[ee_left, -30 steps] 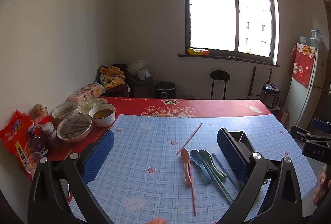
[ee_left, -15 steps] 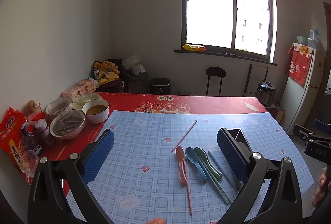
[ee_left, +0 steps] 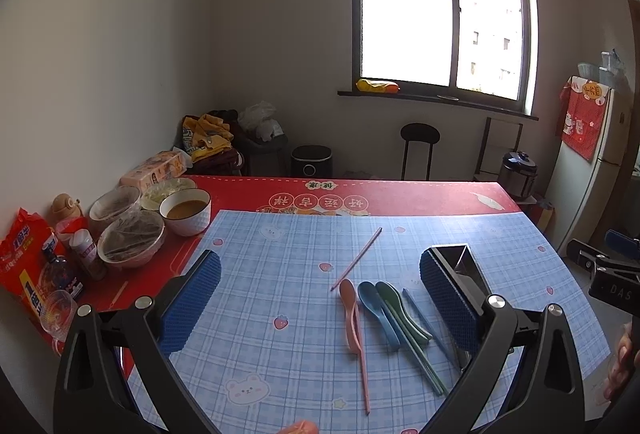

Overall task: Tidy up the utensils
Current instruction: 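Grasp the pink spoon by its handle with the left tool and lift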

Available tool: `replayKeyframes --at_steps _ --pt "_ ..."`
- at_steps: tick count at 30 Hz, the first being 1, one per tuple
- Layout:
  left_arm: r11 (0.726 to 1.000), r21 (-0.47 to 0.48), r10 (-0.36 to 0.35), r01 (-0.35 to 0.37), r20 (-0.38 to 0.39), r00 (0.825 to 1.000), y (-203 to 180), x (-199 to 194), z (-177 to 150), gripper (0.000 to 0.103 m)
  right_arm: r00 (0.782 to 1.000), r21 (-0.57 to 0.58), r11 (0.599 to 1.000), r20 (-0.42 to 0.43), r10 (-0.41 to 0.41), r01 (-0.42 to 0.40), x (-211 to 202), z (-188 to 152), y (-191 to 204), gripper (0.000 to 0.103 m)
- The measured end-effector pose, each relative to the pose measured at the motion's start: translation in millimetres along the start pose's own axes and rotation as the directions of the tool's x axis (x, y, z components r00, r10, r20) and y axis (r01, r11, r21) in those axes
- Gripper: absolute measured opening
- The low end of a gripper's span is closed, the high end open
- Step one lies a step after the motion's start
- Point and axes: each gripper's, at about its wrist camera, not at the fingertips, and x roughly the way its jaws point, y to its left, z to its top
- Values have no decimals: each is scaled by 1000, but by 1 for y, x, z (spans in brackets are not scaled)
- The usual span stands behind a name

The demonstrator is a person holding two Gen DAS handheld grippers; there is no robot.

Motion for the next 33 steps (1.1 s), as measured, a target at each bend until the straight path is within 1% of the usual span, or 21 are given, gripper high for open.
replayKeyframes --at_steps 5,7,11,14,15,16,17,19,20,22,23,24,26,27,29,33 --pt "1000 14 26 -26 -27 999 -14 0 -2 98 998 4 999 -32 49 -49 12 1 -12 88" --pt "999 10 33 -33 -34 999 -19 1 -1 98 995 12 996 -45 92 -92 18 2 -20 88" --pt "997 -49 48 -51 -64 997 -21 7 2 98 980 45 981 -55 189 -187 32 6 -43 88" --pt "993 -102 50 -61 -109 993 -19 19 0 97 961 57 962 -59 269 -266 47 8 -60 88" --pt "992 -111 47 -61 -129 990 -19 25 -3 95 957 58 958 -61 283 -280 53 7 -64 88" --pt "991 -114 52 -70 -153 987 -21 30 -7 88 953 55 955 -68 295 -292 60 7 -68 88" --pt "990 -115 62 -83 -179 982 -22 37 -11 83 949 48 952 -77 306 -303 66 6 -70 88" --pt "988 -124 62 -95 -242 968 -23 53 -24 68 941 24 947 -104 321 -321 79 4 -70 88" --pt "986 -135 54 -95 -279 959 -23 62 -32 65 938 13 945 -123 325 -325 86 3 -69 88" --pt "985 -160 12 -71 -346 938 -20 80 -49 52 928 15 940 -160 338 -340 98 -1 -67 88" --pt "985 -162 -10 -54 -372 928 -18 89 -58 49 931 18 946 -173 322 -324 102 -3 -65 88" --pt "986 -160 -29 -38 -397 918 -17 98 -65 44 935 21 952 -184 304 -305 106 -5 -64 88" --pt "987 -158 -71 2 -435 898 -14 119 -77 42 931 49 954 -209 298 -295 115 -11 -61 89" --pt "987 -159 -92 22 -448 889 -12 130 -81 40 933 62 958 -215 288 -281 119 -14 -60 89" --pt "983 -169 -145 72 -470 871 -8 154 -88 40 937 75 966 -236 258 -247 127 -20 -58 89" --pt "974 -187 -209 128 -521 828 -3 205 -103 40 934 113 973 -278 226 -201 137 -30 -48 88"
